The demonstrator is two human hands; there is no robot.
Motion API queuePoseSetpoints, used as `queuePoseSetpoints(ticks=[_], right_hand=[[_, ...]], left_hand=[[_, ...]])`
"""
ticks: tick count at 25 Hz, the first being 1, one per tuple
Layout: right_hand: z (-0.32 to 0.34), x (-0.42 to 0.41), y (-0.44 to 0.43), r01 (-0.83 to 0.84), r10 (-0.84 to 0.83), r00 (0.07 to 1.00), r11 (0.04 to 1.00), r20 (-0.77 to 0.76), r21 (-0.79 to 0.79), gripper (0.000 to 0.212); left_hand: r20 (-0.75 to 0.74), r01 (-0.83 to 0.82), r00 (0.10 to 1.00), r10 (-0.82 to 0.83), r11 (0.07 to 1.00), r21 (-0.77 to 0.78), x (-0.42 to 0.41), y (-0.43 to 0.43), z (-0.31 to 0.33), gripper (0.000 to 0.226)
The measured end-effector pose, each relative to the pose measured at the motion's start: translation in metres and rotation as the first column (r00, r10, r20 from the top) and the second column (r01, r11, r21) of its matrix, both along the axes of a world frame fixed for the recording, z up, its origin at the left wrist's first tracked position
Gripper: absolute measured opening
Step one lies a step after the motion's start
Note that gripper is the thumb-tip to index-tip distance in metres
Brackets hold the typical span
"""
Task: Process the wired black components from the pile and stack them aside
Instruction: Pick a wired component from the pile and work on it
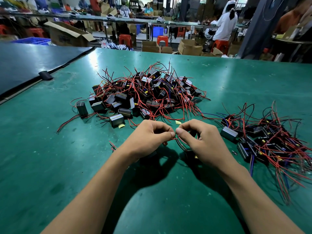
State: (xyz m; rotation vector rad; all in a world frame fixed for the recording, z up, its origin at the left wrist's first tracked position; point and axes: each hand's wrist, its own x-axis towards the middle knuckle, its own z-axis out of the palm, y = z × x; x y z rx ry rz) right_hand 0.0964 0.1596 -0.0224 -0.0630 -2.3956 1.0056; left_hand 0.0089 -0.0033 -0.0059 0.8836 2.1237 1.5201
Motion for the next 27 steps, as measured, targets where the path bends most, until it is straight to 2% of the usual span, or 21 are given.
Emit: queuePoseSetpoints(ticks=[3, 5, 11, 15, 20, 24, 27], right_hand=[[-0.003, -0.004, -0.002, 0.044, -0.008, 0.980, 0.982, 0.197, -0.181, 0.023], [-0.002, -0.004, -0.003, 0.055, 0.007, 0.967, 0.970, 0.256, -0.235, 0.025], [0.006, 0.001, -0.001, -0.014, 0.072, 0.986, 0.932, 0.149, -0.363, 0.021], [0.007, 0.000, -0.004, 0.025, 0.067, 0.971, 0.926, 0.231, -0.375, 0.025], [0.010, -0.002, -0.007, 0.122, 0.073, 0.944, 0.828, 0.322, -0.547, 0.025], [0.006, -0.002, -0.006, 0.139, -0.006, 0.956, 0.889, 0.293, -0.437, 0.022], [0.006, 0.001, -0.003, 0.064, -0.009, 0.987, 0.936, 0.158, -0.346, 0.015]], left_hand=[[-0.018, 0.014, 1.000, -0.014, 1.000, -0.006, 0.001, 0.002, -0.001, 0.009], [-0.028, -0.001, 1.000, 0.001, 1.000, -0.012, 0.001, 0.003, -0.001, 0.009], [0.014, -0.062, 0.998, 0.062, 0.998, 0.014, 0.000, 0.003, -0.002, 0.010], [0.000, -0.036, 0.999, 0.036, 0.999, 0.011, 0.000, 0.001, 0.000, 0.008], [0.010, 0.010, 1.000, -0.010, 1.000, -0.015, 0.000, 0.002, 0.000, 0.010], [0.008, -0.003, 1.000, 0.003, 1.000, -0.021, 0.001, 0.003, -0.001, 0.009], [0.013, -0.037, 0.999, 0.037, 0.999, 0.004, -0.001, 0.002, -0.001, 0.009]])
